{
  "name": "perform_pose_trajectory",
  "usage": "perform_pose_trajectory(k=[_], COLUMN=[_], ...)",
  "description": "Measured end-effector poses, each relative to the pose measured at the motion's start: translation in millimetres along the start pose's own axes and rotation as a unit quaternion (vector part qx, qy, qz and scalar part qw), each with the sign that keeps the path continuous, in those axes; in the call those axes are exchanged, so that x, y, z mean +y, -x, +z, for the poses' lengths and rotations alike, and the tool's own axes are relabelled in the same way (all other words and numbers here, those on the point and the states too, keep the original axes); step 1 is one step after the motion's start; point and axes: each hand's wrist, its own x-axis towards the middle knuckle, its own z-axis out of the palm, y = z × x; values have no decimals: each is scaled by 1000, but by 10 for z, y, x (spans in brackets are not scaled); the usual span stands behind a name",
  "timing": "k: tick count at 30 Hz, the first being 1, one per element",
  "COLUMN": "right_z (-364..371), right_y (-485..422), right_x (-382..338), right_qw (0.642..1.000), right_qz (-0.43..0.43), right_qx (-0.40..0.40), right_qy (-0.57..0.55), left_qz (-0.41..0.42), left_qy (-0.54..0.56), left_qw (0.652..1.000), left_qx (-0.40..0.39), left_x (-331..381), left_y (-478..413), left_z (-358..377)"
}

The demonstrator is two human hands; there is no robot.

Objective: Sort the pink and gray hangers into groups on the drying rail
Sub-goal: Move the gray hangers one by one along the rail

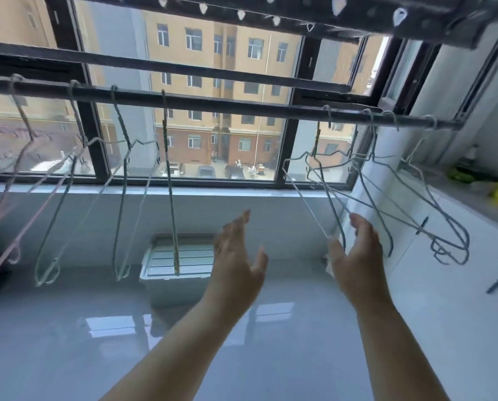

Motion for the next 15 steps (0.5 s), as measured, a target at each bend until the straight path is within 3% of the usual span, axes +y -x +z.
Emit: perform_pose_trajectory(k=[3, 8, 10, 15], right_z=[44, 27, 29, 86], right_y=[-71, -87, -75, -177], right_x=[168, 237, 247, 242], right_qw=[984, 979, 974, 957], right_qz=[100, 64, 51, -11], right_qx=[-129, -145, -130, -4], right_qy=[-77, -128, -180, -291], left_qz=[-5, 17, 12, -21], left_qy=[18, 22, 32, 72], left_qw=[997, 987, 985, 981], left_qx=[-74, -157, -171, -179], left_x=[62, 126, 120, 59], left_y=[8, -93, -147, -187], left_z=[300, 520, 564, 633])
